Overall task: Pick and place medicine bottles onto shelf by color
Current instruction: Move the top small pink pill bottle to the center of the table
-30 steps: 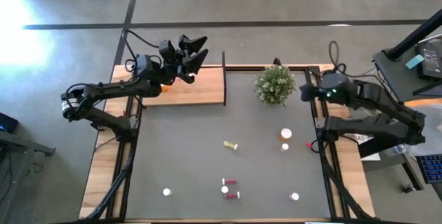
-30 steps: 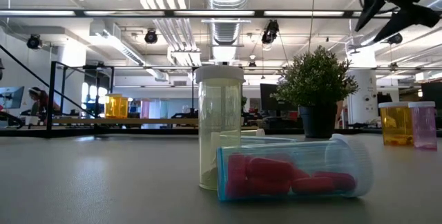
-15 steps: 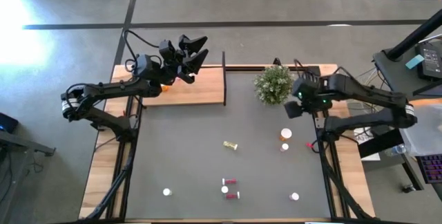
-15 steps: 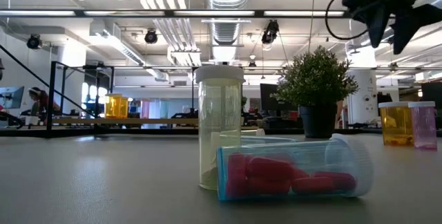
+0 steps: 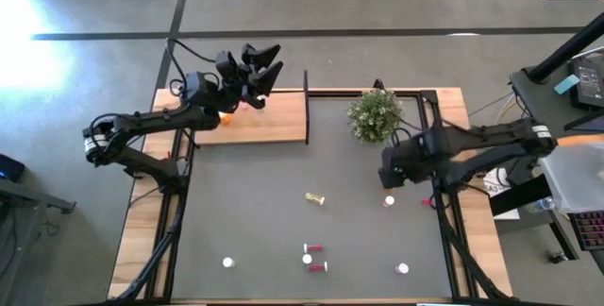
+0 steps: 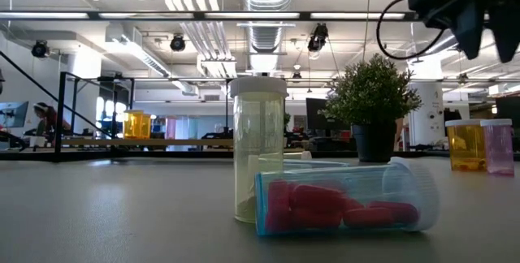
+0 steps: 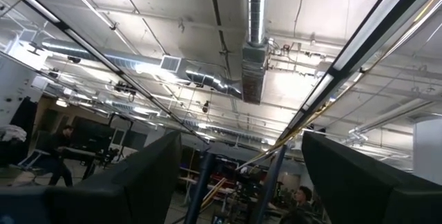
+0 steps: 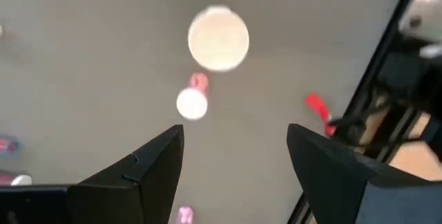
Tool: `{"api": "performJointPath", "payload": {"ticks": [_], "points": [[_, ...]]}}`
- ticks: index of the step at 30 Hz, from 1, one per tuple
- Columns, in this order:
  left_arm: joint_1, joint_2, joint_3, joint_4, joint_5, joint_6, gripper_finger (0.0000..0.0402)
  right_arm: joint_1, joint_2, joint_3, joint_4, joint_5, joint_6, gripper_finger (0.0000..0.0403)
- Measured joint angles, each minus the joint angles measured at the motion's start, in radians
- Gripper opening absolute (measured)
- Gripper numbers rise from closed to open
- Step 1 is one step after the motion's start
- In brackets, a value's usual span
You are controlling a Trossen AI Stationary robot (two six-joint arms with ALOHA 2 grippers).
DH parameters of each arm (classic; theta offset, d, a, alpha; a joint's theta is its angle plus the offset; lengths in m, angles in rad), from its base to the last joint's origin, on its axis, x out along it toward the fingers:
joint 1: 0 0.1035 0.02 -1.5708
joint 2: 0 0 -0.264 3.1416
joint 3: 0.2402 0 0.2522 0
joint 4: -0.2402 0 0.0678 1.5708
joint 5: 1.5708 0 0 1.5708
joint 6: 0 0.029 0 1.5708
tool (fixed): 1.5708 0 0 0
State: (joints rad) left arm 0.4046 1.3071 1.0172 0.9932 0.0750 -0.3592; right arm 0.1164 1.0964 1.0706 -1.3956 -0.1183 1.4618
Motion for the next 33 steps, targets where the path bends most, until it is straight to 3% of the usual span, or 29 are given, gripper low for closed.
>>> {"api": "performJointPath", "payload": {"ticks": [11, 16, 24, 33], "points": [[0.047, 0.0, 0.0, 0.0, 0.0, 0.0, 0.0283, 0.141, 0.096, -0.004, 0.108, -0.04, 0.245, 0.0249], [0.053, 0.0, 0.0, 0.0, 0.0, 0.0, 0.0283, 0.146, 0.133, -0.039, 0.114, -0.038, 0.247, 0.0249], [0.054, -0.001, -0.001, 0.0, 0.0, 0.0, 0.0283, 0.146, 0.153, -0.134, 0.332, -0.039, 0.23, 0.0249], [0.054, -0.017, -0.001, -0.009, 0.001, 0.0, 0.0283, 0.146, 0.216, -0.177, 0.334, -0.037, 0.203, 0.0249]]}}
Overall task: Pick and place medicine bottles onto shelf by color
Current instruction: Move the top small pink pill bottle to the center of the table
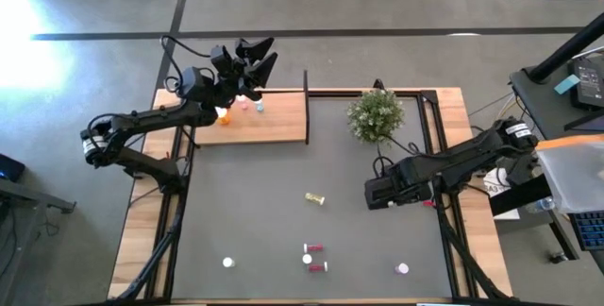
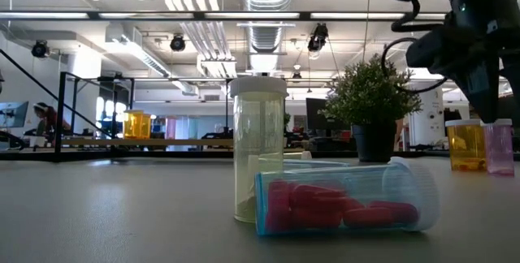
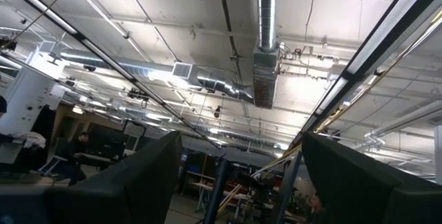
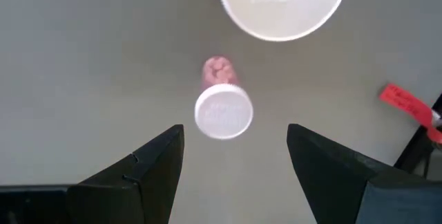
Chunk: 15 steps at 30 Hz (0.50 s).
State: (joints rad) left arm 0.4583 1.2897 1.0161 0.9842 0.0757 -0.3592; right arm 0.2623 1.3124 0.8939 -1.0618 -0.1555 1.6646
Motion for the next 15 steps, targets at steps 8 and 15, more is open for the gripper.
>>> {"api": "performJointPath", "payload": {"ticks": [8, 15], "points": [[0.0, -0.014, 0.0, -0.001, 0.001, 0.0, 0.0283, 0.0, 0.054, -0.024, 0.046, 0.009, -0.053, 0.0233], [0.0, -0.014, 0.0, -0.008, 0.001, 0.0, 0.0283, 0.0, 0.08, -0.032, 0.081, 0.027, -0.069, 0.0188]]}}
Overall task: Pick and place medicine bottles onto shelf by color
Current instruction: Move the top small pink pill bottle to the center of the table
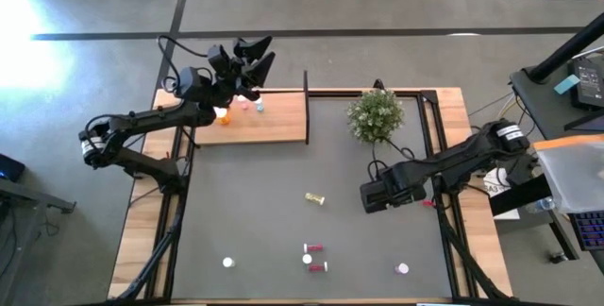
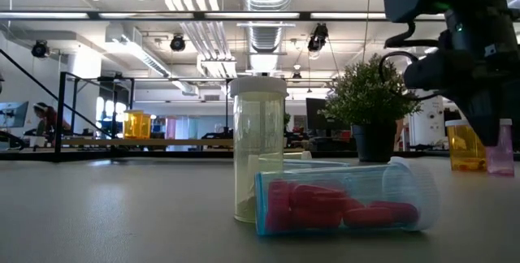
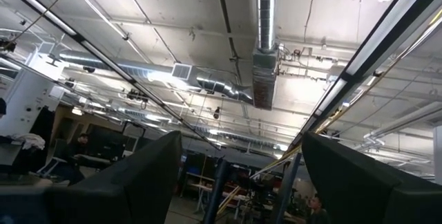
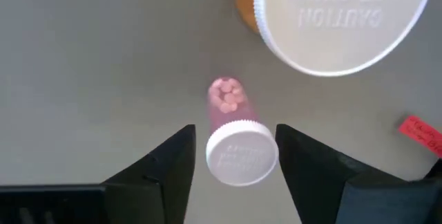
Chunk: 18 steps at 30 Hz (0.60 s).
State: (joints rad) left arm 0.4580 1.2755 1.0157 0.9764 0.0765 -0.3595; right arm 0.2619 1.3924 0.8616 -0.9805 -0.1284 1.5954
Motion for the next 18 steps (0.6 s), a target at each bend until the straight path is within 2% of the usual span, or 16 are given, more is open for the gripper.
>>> {"api": "performJointPath", "payload": {"ticks": [12, 18], "points": [[-0.001, 0.0, 0.0, 0.0, 0.0, 0.0, 0.0283, 0.0, 0.009, 0.0, 0.022, 0.0, -0.025, 0.0106], [0.0, -0.002, 0.0, 0.0, 0.0, 0.0, 0.0283, -0.004, 0.013, 0.039, 0.025, -0.01, -0.071, 0.0103]]}}
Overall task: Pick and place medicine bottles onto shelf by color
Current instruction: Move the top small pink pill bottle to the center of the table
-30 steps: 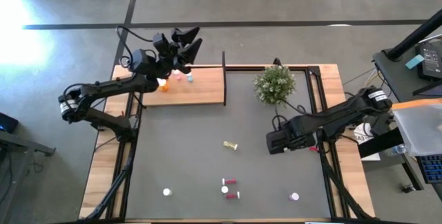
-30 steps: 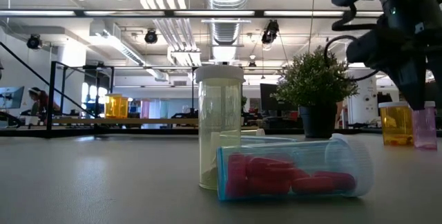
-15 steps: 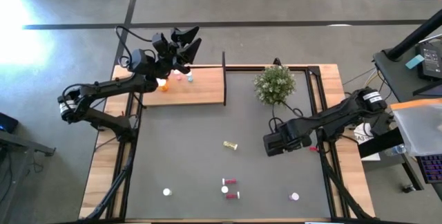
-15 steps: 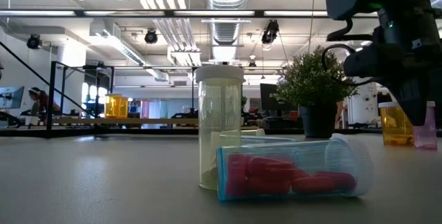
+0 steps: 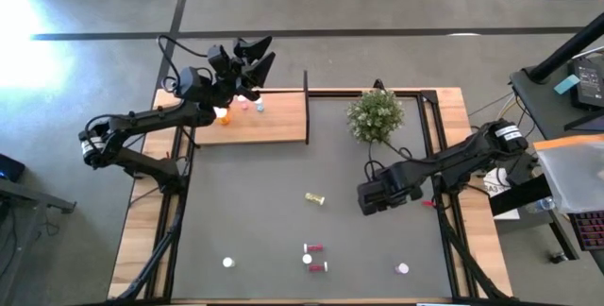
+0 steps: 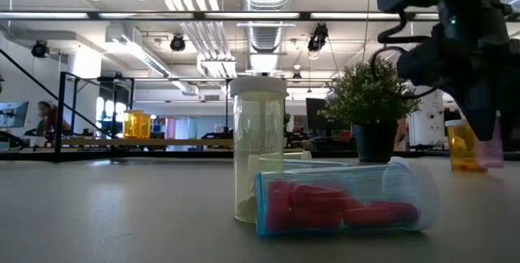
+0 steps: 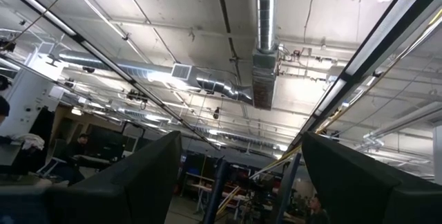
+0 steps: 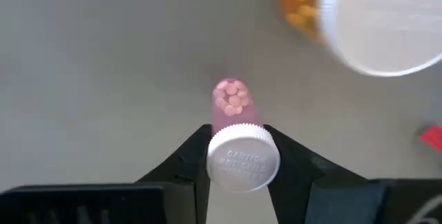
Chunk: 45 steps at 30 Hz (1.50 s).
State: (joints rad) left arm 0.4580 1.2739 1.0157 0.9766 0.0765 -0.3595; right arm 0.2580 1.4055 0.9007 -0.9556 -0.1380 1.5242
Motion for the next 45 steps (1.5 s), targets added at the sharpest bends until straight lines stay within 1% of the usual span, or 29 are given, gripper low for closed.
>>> {"api": "performJointPath", "payload": {"ticks": [4, 10, 14, 16, 19, 21, 26, 30, 35, 39, 45], "points": [[0.001, -0.014, 0.0, 0.001, 0.0, 0.0, 0.0283, -0.028, 0.007, 0.038, -0.003, -0.001, -0.048, 0.0116], [0.001, -0.042, 0.0, -0.01, 0.0, 0.0, 0.0283, -0.114, 0.01, 0.078, -0.006, 0.0, -0.137, 0.0114], [0.001, -0.072, 0.0, -0.1, 0.0, 0.0, 0.0283, -0.186, 0.014, 0.125, -0.004, 0.017, -0.216, 0.011], [0.001, -0.085, 0.0, -0.153, 0.0, 0.0, 0.0283, -0.22, 0.032, 0.164, -0.005, 0.048, -0.266, 0.011], [0.001, -0.104, 0.0, -0.223, 0.0, 0.0, 0.0283, -0.266, 0.092, 0.241, -0.011, 0.1, -0.362, 0.0109], [0.001, -0.117, 0.0, -0.256, 0.0, 0.0, 0.0283, -0.294, 0.153, 0.306, -0.024, 0.114, -0.443, 0.0109], [0.001, -0.17, 0.0, -0.375, 0.0, 0.009, 0.0283, -0.35, 0.319, 0.488, -0.076, 0.114, -0.643, 0.0109], [0.003, -0.227, 0.0, -0.484, 0.0, 0.01, 0.0283, -0.374, 0.408, 0.616, -0.105, 0.112, -0.763, 0.0109], [0.005, -0.281, 0.0, -0.577, 0.0, 0.01, 0.0283, -0.391, 0.468, 0.72, -0.154, 0.107, -0.824, 0.0109], [0.005, -0.311, -0.006, -0.603, -0.001, 0.009, 0.0283, -0.398, 0.497, 0.787, -0.159, 0.096, -0.839, 0.0109], [0.005, -0.327, -0.008, -0.607, -0.001, 0.007, 0.0283, -0.403, 0.584, 0.888, -0.168, 0.072, -0.945, 0.0109]]}}
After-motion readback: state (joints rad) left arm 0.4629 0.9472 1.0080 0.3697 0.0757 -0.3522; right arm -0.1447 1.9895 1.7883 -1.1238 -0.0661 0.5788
